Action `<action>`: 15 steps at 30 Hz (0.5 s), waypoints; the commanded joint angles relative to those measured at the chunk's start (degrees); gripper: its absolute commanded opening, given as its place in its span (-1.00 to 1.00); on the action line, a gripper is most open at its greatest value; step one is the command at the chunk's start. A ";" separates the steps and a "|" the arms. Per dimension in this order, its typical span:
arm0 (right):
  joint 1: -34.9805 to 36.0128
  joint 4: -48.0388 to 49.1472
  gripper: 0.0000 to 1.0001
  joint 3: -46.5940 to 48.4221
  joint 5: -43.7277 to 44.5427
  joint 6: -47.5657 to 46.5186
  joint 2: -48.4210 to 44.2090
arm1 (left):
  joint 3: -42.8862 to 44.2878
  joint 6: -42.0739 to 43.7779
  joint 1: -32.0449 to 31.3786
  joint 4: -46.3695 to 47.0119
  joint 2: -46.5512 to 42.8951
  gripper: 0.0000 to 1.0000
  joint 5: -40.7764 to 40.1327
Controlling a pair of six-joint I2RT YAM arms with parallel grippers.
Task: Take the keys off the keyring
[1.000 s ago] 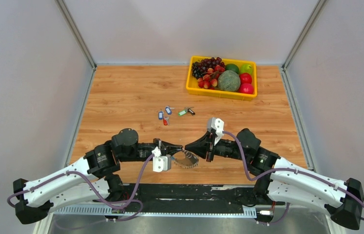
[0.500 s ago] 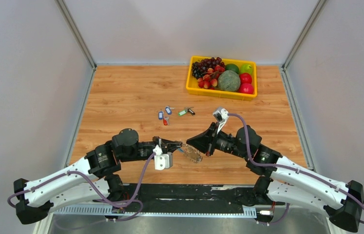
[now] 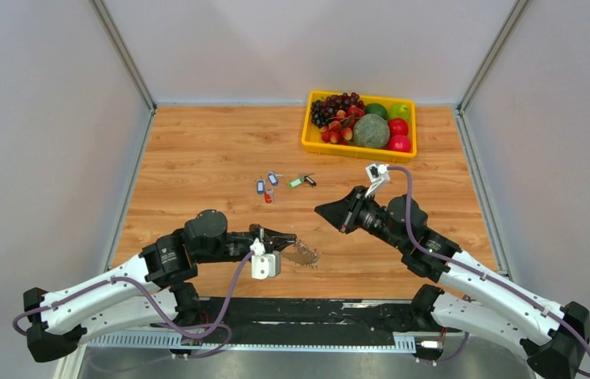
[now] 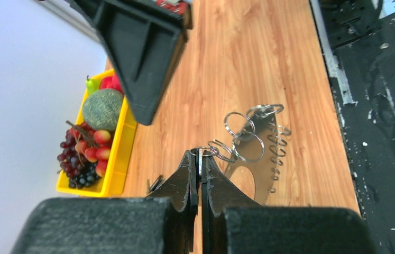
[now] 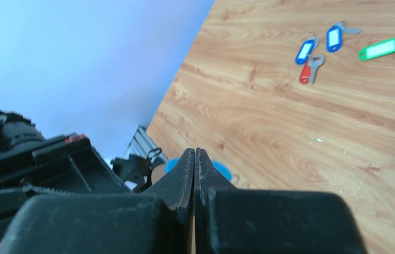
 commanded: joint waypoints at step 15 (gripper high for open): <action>0.19 4.37 0.03 -0.89 -19.82 -33.88 -3.70 | 0.64 0.44 -0.26 1.92 -0.61 -1.00 4.53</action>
